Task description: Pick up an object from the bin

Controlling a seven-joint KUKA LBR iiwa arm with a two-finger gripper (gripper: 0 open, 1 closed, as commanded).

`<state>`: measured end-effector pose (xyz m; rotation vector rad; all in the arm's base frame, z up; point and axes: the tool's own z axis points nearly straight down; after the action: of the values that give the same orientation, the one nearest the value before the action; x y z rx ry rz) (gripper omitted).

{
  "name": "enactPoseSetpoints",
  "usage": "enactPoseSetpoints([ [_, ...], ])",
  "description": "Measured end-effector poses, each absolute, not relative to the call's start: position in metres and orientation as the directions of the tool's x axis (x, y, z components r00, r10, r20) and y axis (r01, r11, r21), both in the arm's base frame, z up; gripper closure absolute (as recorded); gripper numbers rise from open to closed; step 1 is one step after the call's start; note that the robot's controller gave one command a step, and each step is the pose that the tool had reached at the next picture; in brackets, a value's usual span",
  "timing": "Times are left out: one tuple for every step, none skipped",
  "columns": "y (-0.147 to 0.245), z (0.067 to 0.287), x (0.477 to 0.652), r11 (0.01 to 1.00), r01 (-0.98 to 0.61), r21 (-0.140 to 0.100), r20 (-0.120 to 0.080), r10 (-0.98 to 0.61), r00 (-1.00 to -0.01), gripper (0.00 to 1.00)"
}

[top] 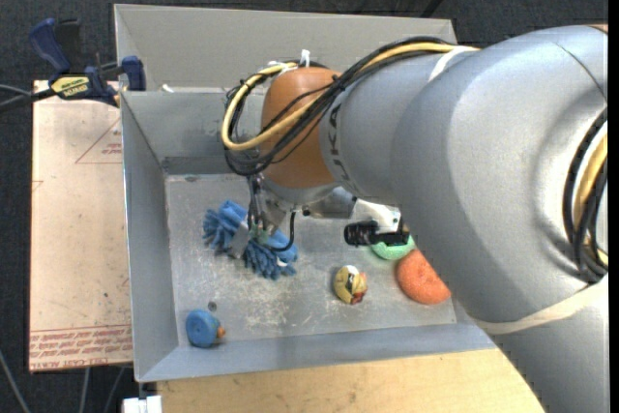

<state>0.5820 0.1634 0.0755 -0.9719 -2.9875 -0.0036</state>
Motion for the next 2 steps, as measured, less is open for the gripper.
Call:
enactPoseSetpoints([
  [0.1633,0.0756,0.5822,0.808,0.589,0.002,0.001,0.589,-0.808,1.00],
  [0.1592,0.0746,0.5771,0.737,0.676,0.006,0.001,0.676,-0.737,1.00],
])
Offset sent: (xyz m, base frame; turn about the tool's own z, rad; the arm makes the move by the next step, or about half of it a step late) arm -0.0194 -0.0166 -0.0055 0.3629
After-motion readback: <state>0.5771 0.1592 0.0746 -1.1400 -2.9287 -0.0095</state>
